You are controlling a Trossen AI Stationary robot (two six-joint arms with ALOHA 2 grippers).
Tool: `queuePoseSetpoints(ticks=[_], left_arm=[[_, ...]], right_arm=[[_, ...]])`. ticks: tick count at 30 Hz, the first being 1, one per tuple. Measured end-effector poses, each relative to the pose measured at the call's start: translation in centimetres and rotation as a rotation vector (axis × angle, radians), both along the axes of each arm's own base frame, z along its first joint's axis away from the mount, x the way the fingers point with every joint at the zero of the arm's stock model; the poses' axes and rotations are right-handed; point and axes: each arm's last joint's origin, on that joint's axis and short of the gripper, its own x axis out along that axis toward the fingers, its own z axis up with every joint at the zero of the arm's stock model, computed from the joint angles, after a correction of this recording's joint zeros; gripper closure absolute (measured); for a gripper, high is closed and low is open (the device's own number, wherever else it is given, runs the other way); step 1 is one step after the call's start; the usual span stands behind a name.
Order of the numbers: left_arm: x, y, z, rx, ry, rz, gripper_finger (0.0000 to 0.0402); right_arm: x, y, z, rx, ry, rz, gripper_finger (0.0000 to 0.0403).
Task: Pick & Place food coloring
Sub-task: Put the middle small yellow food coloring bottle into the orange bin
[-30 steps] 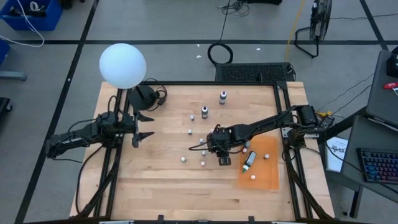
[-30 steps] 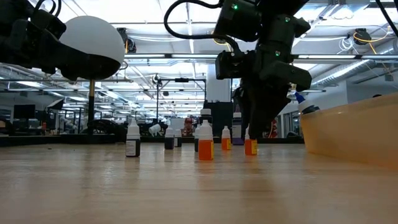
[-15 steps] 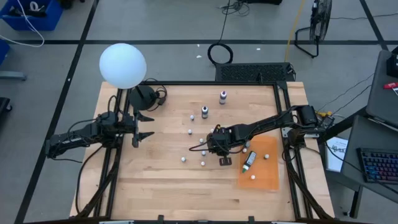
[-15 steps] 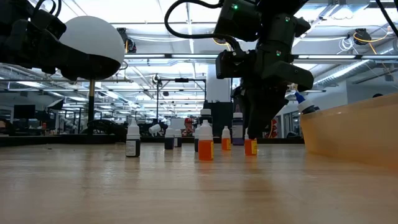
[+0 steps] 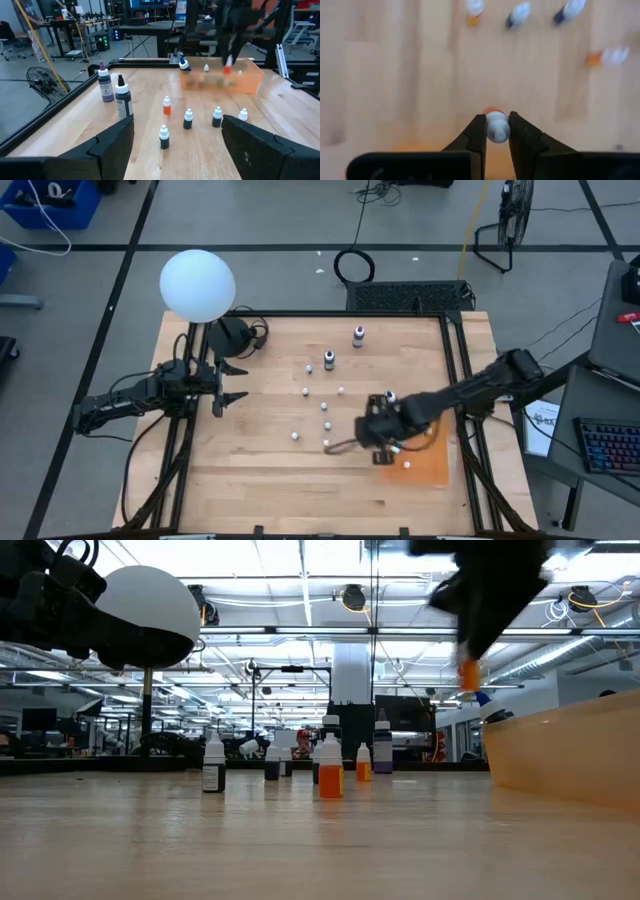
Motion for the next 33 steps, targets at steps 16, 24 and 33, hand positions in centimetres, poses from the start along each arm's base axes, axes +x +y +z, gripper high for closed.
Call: queuePoseSetpoints(ticks=[16,24,33], left_arm=[[0.0,0.0,0.0,0.0,0.001,0.0,0.0103],[0.0,0.0,0.0,0.0,0.0,0.0,0.0103],[0.0,0.0,0.0,0.0,0.001,0.0,0.0103]], right_arm=[[-8.9,4.5,-1.4,-0.035,0.239,-0.32,0.036],[-11.8,1.6,-4.1,0.127,0.152,-0.347,0.036],[-14.6,-0.6,-8.4,0.13,0.1,-0.412,0.036]])
